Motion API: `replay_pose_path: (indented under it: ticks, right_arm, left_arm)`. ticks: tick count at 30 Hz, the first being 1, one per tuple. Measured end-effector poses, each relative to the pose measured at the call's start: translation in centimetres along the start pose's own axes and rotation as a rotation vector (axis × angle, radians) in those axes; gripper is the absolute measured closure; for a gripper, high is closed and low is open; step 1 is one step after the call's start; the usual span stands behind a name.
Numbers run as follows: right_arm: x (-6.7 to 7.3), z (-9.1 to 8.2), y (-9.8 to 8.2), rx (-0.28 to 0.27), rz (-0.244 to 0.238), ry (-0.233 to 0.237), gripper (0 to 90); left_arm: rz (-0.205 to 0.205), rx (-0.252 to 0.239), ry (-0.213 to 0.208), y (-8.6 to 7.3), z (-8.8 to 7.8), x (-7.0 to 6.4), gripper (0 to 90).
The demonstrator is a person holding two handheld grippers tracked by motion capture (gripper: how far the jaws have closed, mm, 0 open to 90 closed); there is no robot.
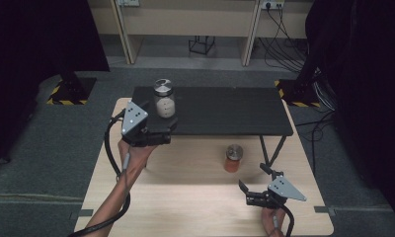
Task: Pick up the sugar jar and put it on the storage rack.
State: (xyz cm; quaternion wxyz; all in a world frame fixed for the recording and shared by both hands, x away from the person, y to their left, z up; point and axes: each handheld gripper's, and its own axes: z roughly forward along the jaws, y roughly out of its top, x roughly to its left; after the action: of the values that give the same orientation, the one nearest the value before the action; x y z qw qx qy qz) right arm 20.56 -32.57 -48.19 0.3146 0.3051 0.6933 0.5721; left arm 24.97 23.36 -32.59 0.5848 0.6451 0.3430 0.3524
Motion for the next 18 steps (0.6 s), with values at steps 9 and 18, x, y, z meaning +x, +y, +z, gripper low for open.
replay_pose_path:
  ticks: [9,18]
  right_arm:
    - [0.0,0.0,0.0,0.001,-0.004,-0.001,2.5]
    - [0.0,-0.1,0.0,-0.001,-0.007,-0.002,2.5]
  left_arm:
    - [0.001,-0.045,-0.034,-3.8,-1.7,-2.1,0.4]
    - [-0.017,-0.056,-0.080,-7.3,-3.8,-2.8,0.4]
